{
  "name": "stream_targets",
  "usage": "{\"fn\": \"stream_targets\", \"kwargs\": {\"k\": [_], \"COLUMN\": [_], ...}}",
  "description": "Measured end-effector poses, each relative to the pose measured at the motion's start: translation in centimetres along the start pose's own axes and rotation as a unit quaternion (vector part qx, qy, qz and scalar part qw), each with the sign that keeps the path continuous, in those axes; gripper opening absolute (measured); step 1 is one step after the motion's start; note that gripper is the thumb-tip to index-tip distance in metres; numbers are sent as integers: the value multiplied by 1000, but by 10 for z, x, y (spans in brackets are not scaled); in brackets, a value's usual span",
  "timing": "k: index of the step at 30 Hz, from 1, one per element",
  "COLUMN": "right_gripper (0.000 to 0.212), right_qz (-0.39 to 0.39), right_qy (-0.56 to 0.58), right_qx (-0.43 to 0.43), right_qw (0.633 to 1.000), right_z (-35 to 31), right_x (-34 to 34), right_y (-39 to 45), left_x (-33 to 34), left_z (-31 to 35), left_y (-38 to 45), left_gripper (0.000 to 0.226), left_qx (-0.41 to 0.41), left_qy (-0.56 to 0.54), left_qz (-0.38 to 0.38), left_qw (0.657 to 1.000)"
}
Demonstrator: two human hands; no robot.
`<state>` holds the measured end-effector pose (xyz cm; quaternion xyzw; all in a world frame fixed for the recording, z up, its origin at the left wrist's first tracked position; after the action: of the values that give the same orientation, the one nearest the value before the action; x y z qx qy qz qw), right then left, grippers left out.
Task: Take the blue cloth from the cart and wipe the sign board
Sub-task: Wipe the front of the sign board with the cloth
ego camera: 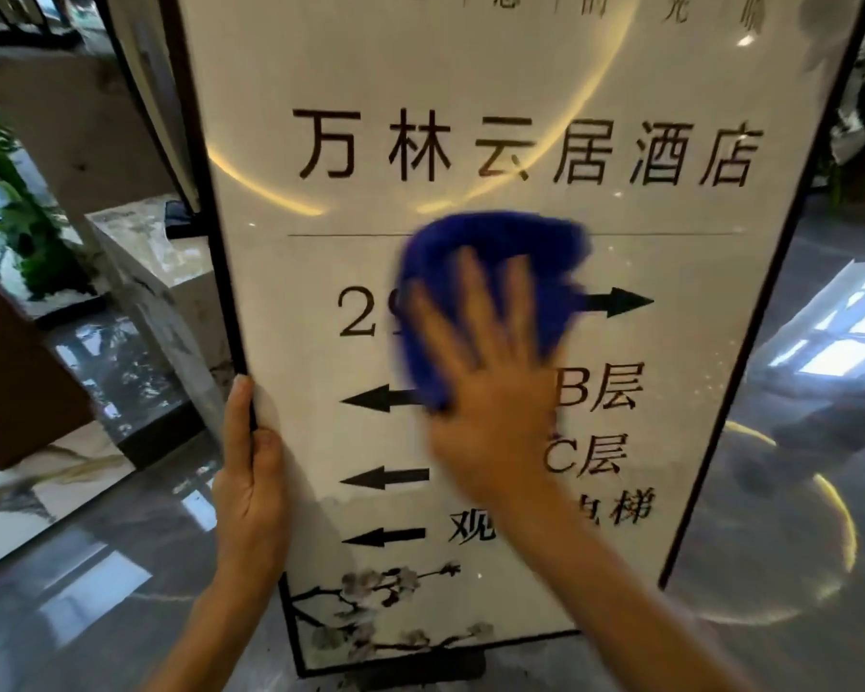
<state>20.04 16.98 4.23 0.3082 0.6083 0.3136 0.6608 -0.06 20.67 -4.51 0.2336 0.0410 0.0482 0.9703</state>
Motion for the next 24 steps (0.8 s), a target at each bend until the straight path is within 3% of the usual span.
{"fn": "stream_targets", "kwargs": {"k": [3, 6, 8, 9, 11, 14, 16, 18, 24], "right_gripper": [64, 60, 62, 64, 72, 78, 71, 62, 58], "right_qz": [-97, -194, -225, -224, -186, -107, -89, -76, -85], "right_qy": [31, -38, -55, -61, -80, -112, -96, -58, -26], "right_qx": [-208, -395, -455, -456, -405, -223, -90, -12, -3], "right_qw": [973, 897, 860, 859, 892, 962, 987, 995, 996], "right_z": [-61, -39, -3, 17, 63, 145, 182, 186, 165], "right_x": [19, 20, 13, 7, -8, -34, -46, -42, -10], "right_y": [-46, -96, -113, -112, -94, -60, -52, -66, -157], "left_x": [-4, -6, -5, -5, -5, -3, -1, -1, 1], "left_z": [-8, -10, -9, -8, -9, -14, -17, -18, -21], "left_y": [0, 0, -1, -3, -10, -29, -41, -42, -37], "left_gripper": [49, 46, 48, 47, 47, 48, 55, 57, 52], "left_qx": [-10, -40, -45, -45, -62, -68, -45, -38, 19], "left_qy": [-70, -105, -92, -78, -52, -9, 4, 2, -24], "left_qz": [-28, -39, -42, -43, -46, -50, -44, -36, -23], "left_qw": [997, 993, 994, 995, 996, 996, 998, 999, 999]}}
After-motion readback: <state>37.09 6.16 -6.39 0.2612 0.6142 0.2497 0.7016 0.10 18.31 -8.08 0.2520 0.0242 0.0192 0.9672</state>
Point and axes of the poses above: each hand's wrist, its own y-axis towards the middle knuckle, its own x-axis out of the palm, z = x × y, the point moved 3 cm from there along y, towards the middle knuckle, and after that the axes turned 6 degrees about -y, right-handed, at the moved point
